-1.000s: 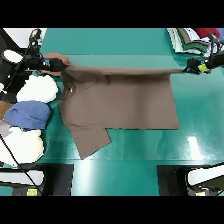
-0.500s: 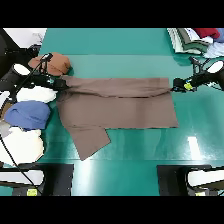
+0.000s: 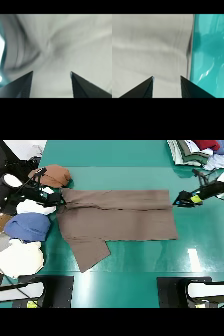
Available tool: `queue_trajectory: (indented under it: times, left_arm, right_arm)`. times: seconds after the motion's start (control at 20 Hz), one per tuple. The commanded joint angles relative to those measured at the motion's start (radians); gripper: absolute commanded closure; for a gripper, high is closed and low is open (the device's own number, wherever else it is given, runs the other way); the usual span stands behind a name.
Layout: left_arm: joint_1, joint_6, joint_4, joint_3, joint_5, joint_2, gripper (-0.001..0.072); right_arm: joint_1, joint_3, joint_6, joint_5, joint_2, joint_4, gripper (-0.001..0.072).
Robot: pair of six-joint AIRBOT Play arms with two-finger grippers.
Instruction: Fold the shirts.
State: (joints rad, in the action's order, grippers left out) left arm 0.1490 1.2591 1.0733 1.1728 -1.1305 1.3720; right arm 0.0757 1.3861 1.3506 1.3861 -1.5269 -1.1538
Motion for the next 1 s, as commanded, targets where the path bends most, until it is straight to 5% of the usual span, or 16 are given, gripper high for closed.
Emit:
queue_trajectory:
  times: [0.0, 0.1, 0.4, 0.55, 0.95]
  left_arm:
    - [0.006, 0.082, 0.059, -0.168, -0.079, -0.186, 0.0166]
    - [0.006, 0.103, 0.016, -0.33, -0.14, -0.28, 0.0166]
    - [0.006, 0.104, -0.109, -0.719, -0.03, -0.465, 0.0166]
    - [0.005, 0.042, -0.172, -0.775, 0.025, -0.468, 0.0166]
    - [-0.152, 0.071, -0.2, -0.821, 0.199, -0.467, 0.0193]
  right_arm:
    - [0.068, -0.115, -0.018, 0.072, 0.139, 0.011, 0.0325]
    - [0.092, -0.208, -0.018, 0.049, 0.22, 0.026, 0.0325]
    - [0.092, -0.373, -0.018, -0.027, 0.356, 0.037, 0.0325]
    - [0.092, -0.377, -0.018, -0.025, 0.363, 0.039, 0.0325]
    - [0.092, -0.377, -0.018, -0.014, 0.363, 0.037, 0.0325]
